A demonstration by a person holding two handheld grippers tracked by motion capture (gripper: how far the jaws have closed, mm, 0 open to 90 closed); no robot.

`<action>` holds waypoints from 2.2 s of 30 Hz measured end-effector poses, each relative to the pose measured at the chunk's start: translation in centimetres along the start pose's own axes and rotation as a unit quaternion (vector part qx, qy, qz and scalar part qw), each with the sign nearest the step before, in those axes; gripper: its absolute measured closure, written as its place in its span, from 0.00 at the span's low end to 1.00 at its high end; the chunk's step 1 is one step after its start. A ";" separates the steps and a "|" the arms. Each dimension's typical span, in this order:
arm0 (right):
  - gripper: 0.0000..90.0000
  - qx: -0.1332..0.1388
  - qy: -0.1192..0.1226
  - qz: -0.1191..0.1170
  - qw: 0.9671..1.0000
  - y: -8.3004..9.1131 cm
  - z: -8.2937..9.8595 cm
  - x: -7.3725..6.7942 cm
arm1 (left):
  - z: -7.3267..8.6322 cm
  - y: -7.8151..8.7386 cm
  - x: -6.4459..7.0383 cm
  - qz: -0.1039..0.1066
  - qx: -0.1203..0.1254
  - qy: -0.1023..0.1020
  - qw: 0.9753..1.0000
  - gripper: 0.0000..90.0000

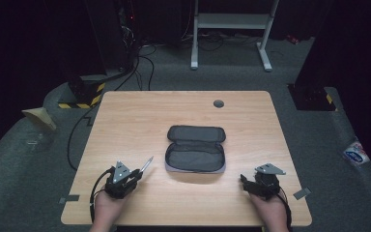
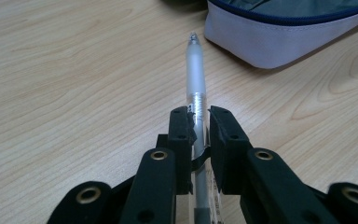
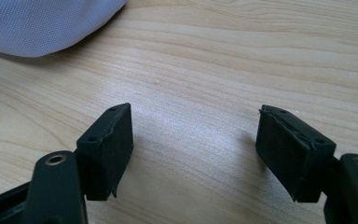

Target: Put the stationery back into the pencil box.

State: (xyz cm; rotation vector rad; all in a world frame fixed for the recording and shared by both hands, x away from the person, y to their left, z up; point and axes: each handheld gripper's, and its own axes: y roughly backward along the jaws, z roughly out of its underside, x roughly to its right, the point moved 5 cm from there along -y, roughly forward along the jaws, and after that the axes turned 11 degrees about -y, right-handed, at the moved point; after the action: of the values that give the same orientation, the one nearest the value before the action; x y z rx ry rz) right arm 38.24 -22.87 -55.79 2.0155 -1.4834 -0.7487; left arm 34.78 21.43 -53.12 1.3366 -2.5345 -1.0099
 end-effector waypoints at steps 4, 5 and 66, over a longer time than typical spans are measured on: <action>0.30 0.000 0.000 0.000 1.000 0.0 0.0 0.0 | -0.3 0.4 0.3 0.003 0.004 -0.006 1.000 0.88; 0.30 0.000 0.000 0.000 1.000 0.0 0.0 0.0 | -0.5 0.6 0.3 0.004 0.007 -0.011 1.000 0.88; 0.30 0.000 0.005 -0.004 1.000 0.0 0.0 0.0 | -14.5 -6.8 3.9 0.118 0.046 -0.115 0.985 0.88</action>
State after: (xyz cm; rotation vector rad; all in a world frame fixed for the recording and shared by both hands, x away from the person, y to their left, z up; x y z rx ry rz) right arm 38.20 -22.85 -55.78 2.0240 -1.4703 -0.7420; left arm 42.67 8.42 -46.75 0.9540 -2.8556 -1.0647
